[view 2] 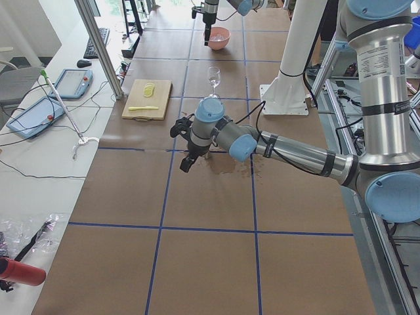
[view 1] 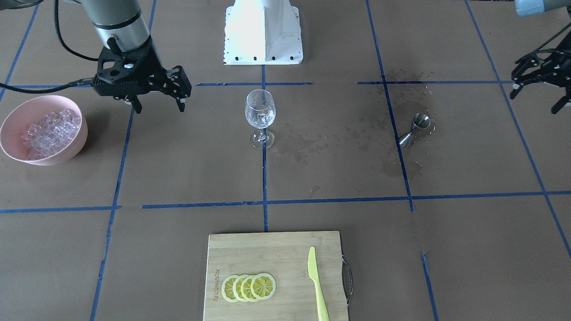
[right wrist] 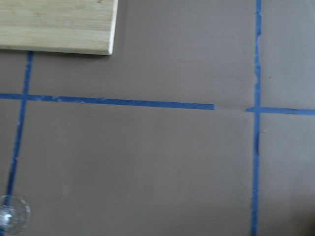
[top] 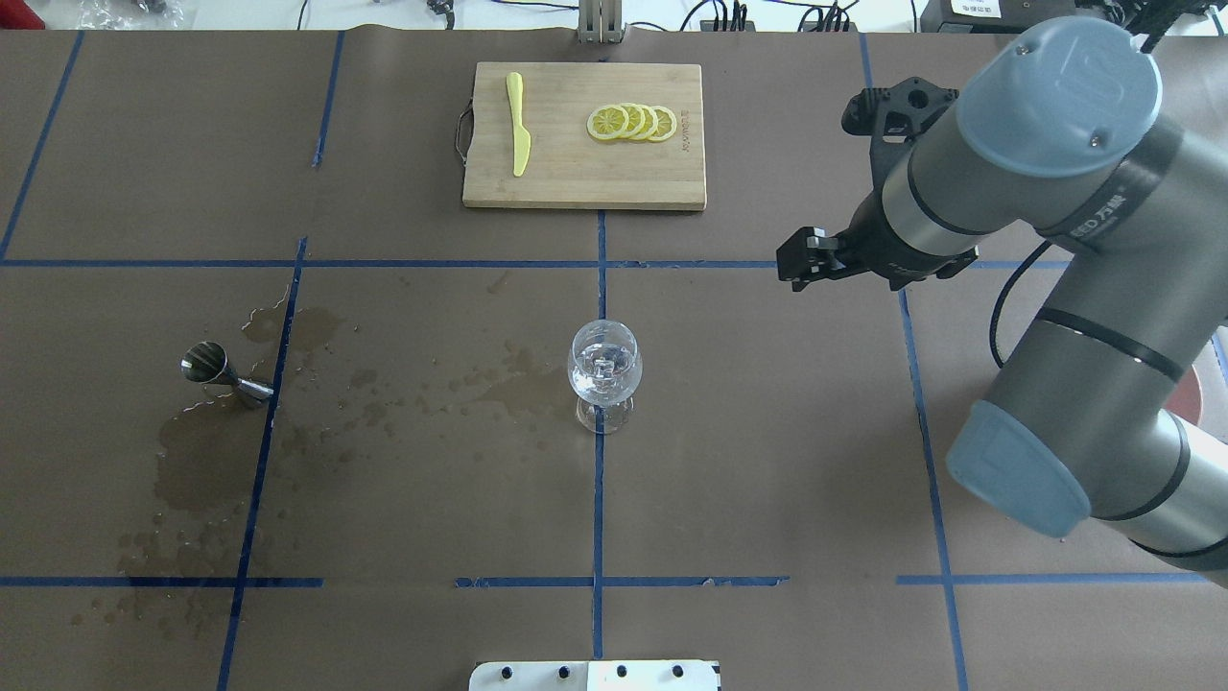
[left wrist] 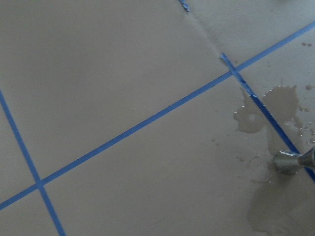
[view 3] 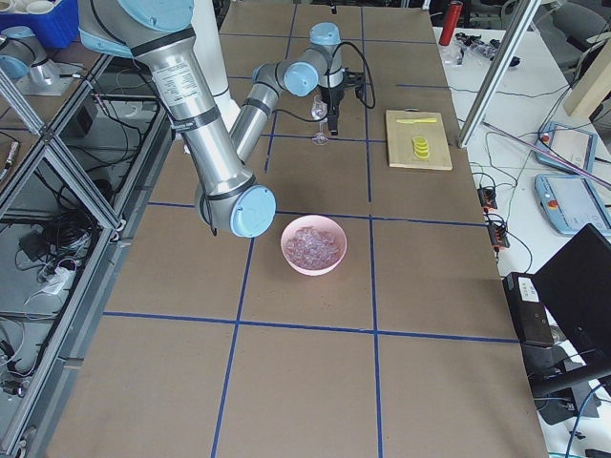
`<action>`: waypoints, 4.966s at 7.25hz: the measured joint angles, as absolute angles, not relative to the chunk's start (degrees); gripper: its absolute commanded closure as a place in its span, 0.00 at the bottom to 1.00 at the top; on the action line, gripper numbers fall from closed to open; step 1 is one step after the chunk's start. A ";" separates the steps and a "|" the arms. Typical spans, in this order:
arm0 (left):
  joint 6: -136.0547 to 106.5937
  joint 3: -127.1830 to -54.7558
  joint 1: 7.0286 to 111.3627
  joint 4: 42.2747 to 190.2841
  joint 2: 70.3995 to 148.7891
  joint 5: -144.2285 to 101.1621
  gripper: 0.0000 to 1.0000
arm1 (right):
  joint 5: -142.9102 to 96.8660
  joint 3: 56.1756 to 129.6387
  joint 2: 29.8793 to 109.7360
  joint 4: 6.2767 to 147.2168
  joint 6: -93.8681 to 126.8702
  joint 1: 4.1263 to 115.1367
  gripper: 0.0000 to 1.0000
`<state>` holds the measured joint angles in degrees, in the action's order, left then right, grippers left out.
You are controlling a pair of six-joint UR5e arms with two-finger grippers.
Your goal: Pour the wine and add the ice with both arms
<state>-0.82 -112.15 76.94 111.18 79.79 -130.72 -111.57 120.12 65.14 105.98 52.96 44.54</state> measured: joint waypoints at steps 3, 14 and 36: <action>7.58 -107.75 88.50 101.91 80.01 -132.10 0.00 | -118.09 117.65 74.70 107.92 25.34 58.76 0.00; 7.81 -102.45 94.50 93.03 79.54 -137.00 0.00 | -135.60 93.66 85.16 98.79 -5.01 86.64 0.00; 2.31 -100.78 94.37 93.33 79.77 -135.69 0.00 | -135.79 86.72 87.61 86.66 -4.66 91.76 0.00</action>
<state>2.31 -100.78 94.37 93.33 79.77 -135.69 -135.79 86.72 87.61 86.66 -4.66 91.76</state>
